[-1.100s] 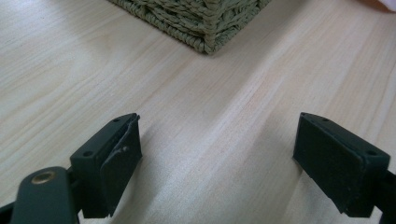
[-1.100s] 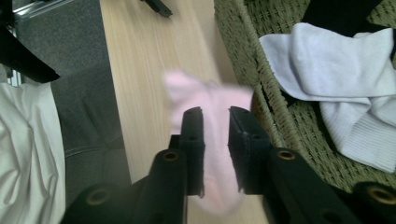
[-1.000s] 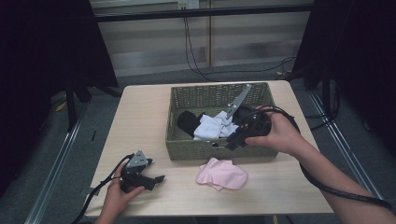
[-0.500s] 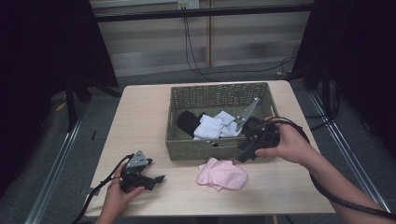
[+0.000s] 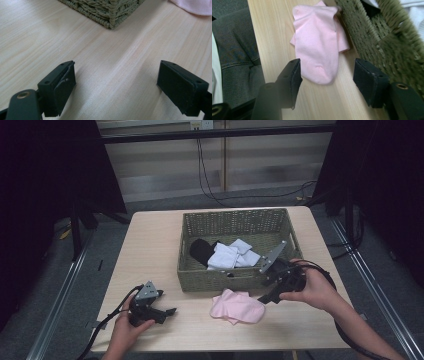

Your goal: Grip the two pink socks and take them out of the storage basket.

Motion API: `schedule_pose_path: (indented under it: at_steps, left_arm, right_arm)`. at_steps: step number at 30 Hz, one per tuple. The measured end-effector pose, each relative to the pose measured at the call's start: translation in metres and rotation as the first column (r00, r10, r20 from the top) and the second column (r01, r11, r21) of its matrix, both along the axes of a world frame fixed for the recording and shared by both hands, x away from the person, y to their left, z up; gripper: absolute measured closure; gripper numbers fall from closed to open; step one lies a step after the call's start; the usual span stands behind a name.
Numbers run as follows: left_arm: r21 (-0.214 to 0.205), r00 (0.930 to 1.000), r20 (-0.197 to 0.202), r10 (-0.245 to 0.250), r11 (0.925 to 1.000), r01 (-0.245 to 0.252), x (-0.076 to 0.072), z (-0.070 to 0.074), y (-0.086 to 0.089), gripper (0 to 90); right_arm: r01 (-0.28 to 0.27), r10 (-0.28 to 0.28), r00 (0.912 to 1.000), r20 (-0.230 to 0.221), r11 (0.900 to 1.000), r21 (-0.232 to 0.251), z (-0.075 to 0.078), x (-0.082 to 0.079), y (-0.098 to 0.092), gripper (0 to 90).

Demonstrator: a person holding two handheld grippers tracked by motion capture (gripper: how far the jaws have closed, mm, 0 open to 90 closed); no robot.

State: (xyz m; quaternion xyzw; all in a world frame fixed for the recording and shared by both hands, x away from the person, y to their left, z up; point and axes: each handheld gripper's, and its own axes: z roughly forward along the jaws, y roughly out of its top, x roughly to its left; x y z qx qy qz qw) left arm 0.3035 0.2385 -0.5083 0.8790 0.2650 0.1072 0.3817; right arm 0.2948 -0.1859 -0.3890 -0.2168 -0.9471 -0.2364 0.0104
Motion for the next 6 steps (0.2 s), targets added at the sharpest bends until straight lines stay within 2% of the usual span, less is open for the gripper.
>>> schedule_pose_path:
  at_steps: [3,6]
  left_arm:
    - [-0.008,1.0000,-0.010,0.000,1.0000,0.000,-0.0003,-0.0004,-0.0004,14.6]
    - [0.000,1.0000,0.000,0.000,1.0000,0.000,0.0000,0.0000,0.0000,14.6]
  right_arm:
    - [0.013,-0.013,0.9999,0.006,0.9999,0.011,-0.0098,-0.0016,-0.0013,35.7]
    - [0.015,-0.015,0.9999,0.002,0.9997,0.019,-0.0126,-0.0026,-0.0014,35.4]
